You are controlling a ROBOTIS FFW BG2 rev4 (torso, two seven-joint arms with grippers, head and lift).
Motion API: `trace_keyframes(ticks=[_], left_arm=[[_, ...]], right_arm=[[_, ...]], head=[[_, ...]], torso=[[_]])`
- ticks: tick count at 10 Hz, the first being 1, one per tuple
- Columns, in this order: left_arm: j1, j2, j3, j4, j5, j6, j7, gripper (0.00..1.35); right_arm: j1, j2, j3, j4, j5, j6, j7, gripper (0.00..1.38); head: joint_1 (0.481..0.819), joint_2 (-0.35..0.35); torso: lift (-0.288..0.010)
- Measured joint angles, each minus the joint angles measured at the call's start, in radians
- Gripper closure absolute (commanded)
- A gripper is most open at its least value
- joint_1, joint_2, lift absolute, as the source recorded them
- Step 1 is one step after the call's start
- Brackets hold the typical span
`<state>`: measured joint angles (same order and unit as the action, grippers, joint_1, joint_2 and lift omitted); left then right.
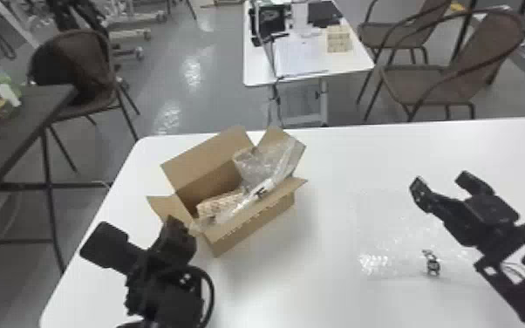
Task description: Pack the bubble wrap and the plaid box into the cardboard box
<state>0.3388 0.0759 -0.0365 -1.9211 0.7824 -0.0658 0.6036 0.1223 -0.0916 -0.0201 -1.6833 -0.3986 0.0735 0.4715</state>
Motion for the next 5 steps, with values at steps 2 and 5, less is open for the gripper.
trace_keyframes(ticks=[2, 5], left_arm=[[0.001, -0.017, 0.011, 0.043, -0.042, -0.118, 0.031, 1.21], [0.007, -0.023, -0.009, 0.087, -0.048, -0.335, 0.111, 1.21]], right_arm=[[0.07, 0.02, 0.0, 0.029, 0.038, -0.102, -0.043, 0.1], [0.082, 0.025, 0.006, 0.04, 0.067, -0.101, -0.041, 0.1]], head=[[0.695, 0.192], [0.695, 0.25]], torso=[[-0.102], [-0.102]])
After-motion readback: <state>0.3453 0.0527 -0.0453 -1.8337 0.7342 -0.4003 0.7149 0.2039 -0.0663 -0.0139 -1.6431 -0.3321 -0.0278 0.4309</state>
